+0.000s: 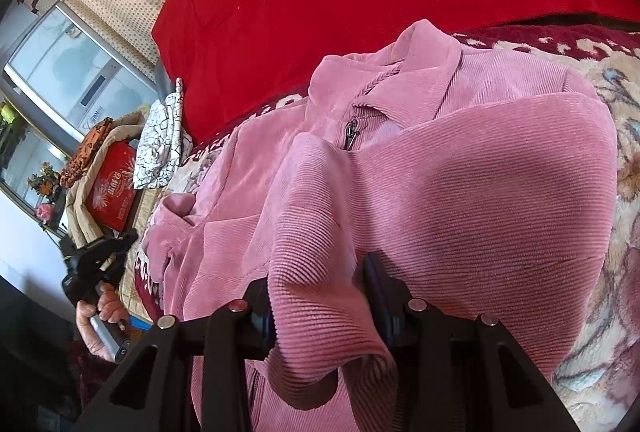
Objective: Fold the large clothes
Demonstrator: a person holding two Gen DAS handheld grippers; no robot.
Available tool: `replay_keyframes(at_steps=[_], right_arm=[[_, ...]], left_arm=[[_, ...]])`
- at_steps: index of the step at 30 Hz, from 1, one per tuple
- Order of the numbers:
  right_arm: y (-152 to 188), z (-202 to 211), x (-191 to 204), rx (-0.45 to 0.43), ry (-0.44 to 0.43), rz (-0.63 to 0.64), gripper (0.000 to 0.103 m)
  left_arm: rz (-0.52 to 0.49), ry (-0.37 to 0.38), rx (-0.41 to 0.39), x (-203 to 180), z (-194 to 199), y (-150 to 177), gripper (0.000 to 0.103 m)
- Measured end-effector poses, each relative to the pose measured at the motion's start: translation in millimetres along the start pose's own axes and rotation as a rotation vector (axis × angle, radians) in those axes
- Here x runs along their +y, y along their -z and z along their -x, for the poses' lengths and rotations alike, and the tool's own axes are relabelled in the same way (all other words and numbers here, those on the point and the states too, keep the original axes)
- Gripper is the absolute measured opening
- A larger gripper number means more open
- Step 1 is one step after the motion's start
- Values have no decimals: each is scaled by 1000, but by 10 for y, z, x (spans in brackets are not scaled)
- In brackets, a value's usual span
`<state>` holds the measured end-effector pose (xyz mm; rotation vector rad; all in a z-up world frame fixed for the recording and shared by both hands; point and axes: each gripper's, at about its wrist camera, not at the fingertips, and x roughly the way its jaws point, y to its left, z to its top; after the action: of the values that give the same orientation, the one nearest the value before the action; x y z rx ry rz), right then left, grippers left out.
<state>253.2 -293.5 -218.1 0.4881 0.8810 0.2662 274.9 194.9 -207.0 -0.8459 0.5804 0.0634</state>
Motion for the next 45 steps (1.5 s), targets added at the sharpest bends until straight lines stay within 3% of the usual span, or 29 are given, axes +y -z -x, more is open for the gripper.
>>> replay_keyframes(at_steps=[1, 3, 4, 6, 8, 9, 10, 12, 13, 14, 15, 20, 26, 28, 37, 39, 41, 43, 45], right_arm=[[4, 2, 2, 0, 2, 3, 42], [3, 1, 5, 0, 4, 7, 42], [3, 1, 6, 0, 4, 7, 42], [4, 2, 5, 0, 2, 2, 42], [3, -1, 5, 1, 1, 2, 42], [1, -5, 5, 1, 1, 1, 42], [1, -5, 4, 0, 1, 1, 42], [-1, -12, 6, -1, 3, 1, 43], [0, -13, 11, -2, 5, 2, 43], [1, -13, 13, -2, 6, 2, 43], [2, -13, 15, -3, 6, 2, 43], [-3, -13, -1, -1, -1, 0, 43], [-6, -10, -16, 5, -12, 4, 43], [-11, -15, -17, 7, -11, 0, 43], [0, -17, 2, -3, -1, 4, 43], [2, -14, 4, -4, -2, 7, 43], [3, -10, 2, -4, -3, 8, 43], [3, -8, 4, -5, -4, 9, 43], [1, -6, 4, -7, -3, 12, 43]], left_arm=[[-13, 34, -29, -36, 59, 10, 2], [-63, -37, -52, -124, 84, 2, 2], [-47, -115, -28, -72, 35, 5, 2], [40, -141, 64, 111, -95, 16, 3], [198, -125, 203, 402, -297, 64, 6], [232, -119, 226, 462, -339, 82, 8], [275, -102, 244, 540, -385, 94, 17], [294, -47, 257, 553, -441, 104, 46], [300, -3, 263, 542, -477, 108, 69], [309, 41, 253, 518, -523, 107, 80], [312, 46, 242, 501, -538, 106, 81], [342, 34, 201, 550, -684, 64, 81], [524, 111, 225, 711, -311, 255, 81], [552, 77, 236, 765, -228, 369, 81], [503, 35, 234, 645, -474, 284, 80], [465, 42, 203, 627, -549, 193, 67], [423, 31, 208, 621, -646, 144, 29], [414, 21, 226, 657, -703, 165, 10], [398, 36, 215, 640, -673, 158, 8]])
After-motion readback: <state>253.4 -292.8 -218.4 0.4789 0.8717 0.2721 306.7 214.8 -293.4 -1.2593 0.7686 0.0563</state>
